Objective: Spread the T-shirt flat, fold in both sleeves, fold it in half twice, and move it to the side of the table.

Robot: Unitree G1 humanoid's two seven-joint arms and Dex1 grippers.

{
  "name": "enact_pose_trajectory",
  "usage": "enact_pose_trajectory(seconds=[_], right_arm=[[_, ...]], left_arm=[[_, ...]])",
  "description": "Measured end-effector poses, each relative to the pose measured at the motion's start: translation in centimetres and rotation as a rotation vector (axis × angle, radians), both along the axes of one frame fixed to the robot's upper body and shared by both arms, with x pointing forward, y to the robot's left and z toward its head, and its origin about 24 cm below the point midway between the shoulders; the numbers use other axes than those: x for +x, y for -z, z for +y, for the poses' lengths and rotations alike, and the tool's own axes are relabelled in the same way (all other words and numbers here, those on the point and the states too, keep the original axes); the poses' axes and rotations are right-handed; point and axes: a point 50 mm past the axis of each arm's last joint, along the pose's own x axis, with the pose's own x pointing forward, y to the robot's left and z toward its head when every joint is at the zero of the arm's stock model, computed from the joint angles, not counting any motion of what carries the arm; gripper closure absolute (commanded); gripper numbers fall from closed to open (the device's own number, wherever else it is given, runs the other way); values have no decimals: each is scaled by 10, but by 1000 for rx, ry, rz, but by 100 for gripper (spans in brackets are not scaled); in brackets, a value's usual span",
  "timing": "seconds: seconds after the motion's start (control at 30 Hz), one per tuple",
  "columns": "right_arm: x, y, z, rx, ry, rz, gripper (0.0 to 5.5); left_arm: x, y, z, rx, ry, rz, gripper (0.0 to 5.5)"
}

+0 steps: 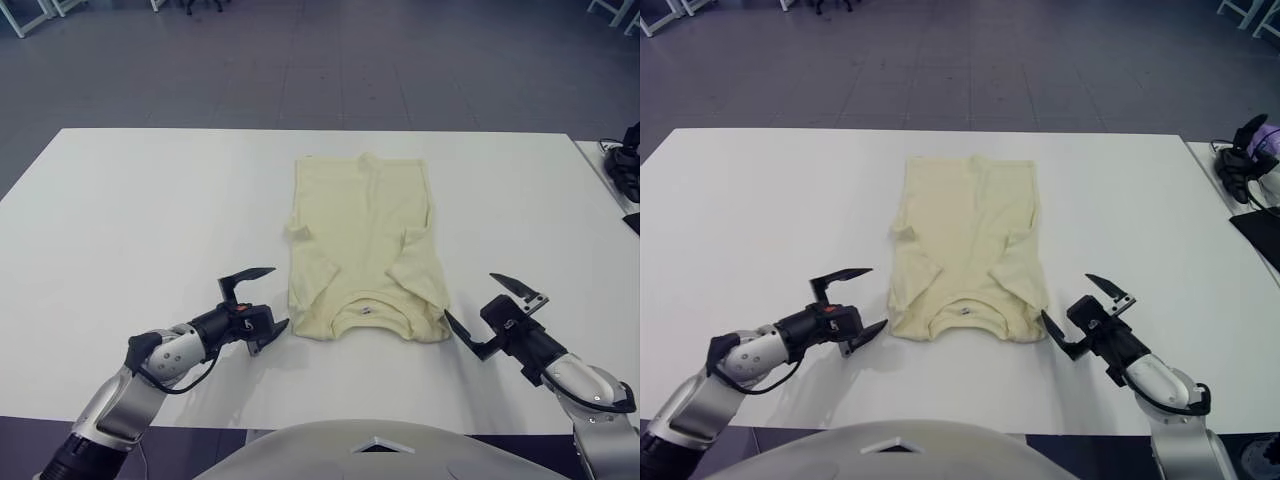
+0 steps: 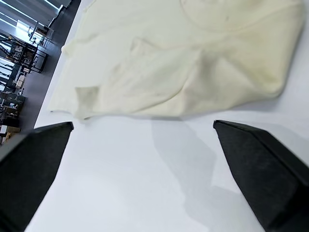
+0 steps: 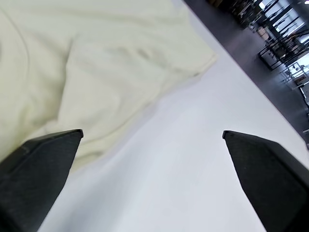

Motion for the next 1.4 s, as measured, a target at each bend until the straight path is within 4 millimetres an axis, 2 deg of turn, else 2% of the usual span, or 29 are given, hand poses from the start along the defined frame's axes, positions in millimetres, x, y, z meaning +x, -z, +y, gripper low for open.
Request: enact_pose_trajectory(seconds=[0.07, 0.17, 0.3, 0.4, 0.5, 0.67, 0.83, 1.0, 1.23, 1.4], right_arm=[[1, -8, -5, 4, 0, -19, 12], [-9, -7, -12, -14, -17, 33, 12], [-30, 1, -13, -129, -137, 97, 12], [-35, 5, -15, -222, -234, 103, 12], [-36, 14, -12, -273, -322, 110, 12], [-20, 24, 4, -274, -408, 39, 12], [-12, 35, 10, -252, -353, -54, 12], [-24, 41, 12, -252, -279, -124, 12], [-53, 37, 2, -267, -282, -117, 12], [-46, 35, -18, -311, -292, -111, 12]], left_arm=[[-3, -5, 4, -2, -20, -8, 10], [-10, -17, 1, -41, 3, -30, 10], [-25, -12, 0, -52, 64, 31, 10], [-28, -8, 2, -29, 102, 44, 10], [-20, -3, 7, 15, 119, 40, 10], [-10, 0, 5, 15, 139, 23, 10], [-5, 3, -3, -9, 164, 14, 10], [-3, 4, -8, -7, 206, -5, 10], [6, 4, -9, 10, 299, -29, 10], [14, 3, -9, 37, 382, -17, 10]])
